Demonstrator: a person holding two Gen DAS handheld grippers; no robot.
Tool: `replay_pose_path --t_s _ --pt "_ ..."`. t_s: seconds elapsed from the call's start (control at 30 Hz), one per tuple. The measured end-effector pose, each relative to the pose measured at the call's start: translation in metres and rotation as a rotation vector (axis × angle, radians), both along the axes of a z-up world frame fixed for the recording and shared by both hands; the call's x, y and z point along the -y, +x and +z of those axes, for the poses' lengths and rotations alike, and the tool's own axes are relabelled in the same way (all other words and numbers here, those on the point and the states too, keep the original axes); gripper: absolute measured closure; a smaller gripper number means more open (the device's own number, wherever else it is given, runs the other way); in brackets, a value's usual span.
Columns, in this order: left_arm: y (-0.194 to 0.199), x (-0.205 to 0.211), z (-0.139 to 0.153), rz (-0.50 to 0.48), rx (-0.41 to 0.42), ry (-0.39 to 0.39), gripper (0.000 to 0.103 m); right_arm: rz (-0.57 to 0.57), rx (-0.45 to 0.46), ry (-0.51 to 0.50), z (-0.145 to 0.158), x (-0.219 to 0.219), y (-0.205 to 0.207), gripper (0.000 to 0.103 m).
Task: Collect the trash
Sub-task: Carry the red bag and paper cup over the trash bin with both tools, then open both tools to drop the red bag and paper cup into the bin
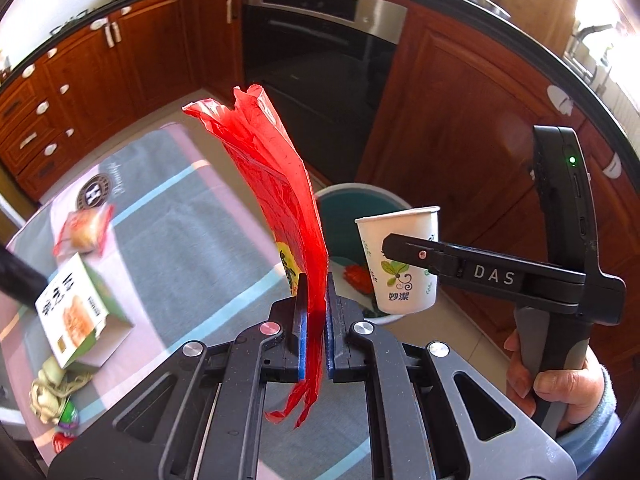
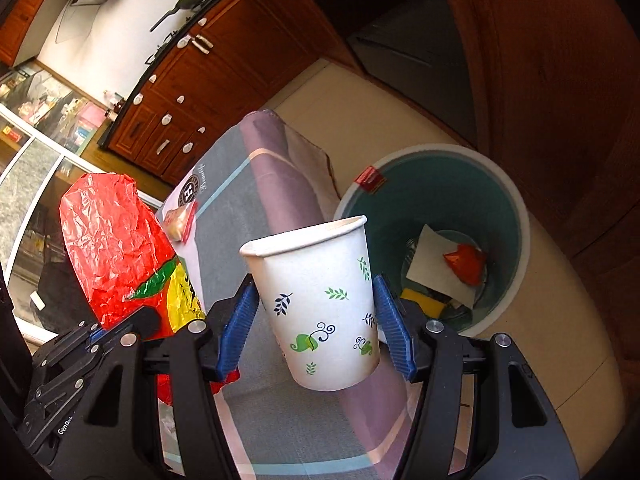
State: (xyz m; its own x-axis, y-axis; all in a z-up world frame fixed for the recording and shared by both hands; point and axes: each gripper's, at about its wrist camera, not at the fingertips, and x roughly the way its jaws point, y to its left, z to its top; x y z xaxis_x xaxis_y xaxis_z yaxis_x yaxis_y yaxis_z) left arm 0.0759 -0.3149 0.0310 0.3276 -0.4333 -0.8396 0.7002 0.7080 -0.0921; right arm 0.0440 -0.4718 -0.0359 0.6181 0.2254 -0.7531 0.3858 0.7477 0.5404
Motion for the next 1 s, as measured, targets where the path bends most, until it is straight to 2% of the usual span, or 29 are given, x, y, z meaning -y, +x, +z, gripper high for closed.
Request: replay_pose_path --t_s 0.23,0.57,0.7,0.73,0.77,0.87,1.0 --pt "0.014 0.049 -0.021 -0.066 -0.052 -0.001 0.096 -0.085 -0.035 0.001 -0.015 0.040 -0.003 0.045" --pt "0.035 0.093 -0.057 -0.112 -0.135 0.002 0.096 -0.130 -0.109 -0.015 -0.041 0.065 0.004 0.045" --pt "0.045 0.104 -0.073 -0.106 -0.162 0.023 0.091 -0.147 -0.131 -0.008 -0.051 0.073 0.008 0.045" --pt "0.048 0.105 -0.076 -0.099 -0.166 0.028 0.076 -0.151 -0.136 -0.008 -0.053 0.075 0.009 0.045" --pt "0.050 0.104 -0.079 -0.093 -0.167 0.029 0.055 -0.153 -0.140 -0.010 -0.055 0.075 0.010 0.045" --pt "0.052 0.100 -0.084 -0.069 -0.137 0.037 0.034 -0.157 -0.149 -0.013 -0.058 0.078 0.013 0.045" --pt "0.055 0.091 -0.087 -0.060 -0.130 0.055 0.019 -0.157 -0.159 -0.013 -0.061 0.078 0.019 0.045"
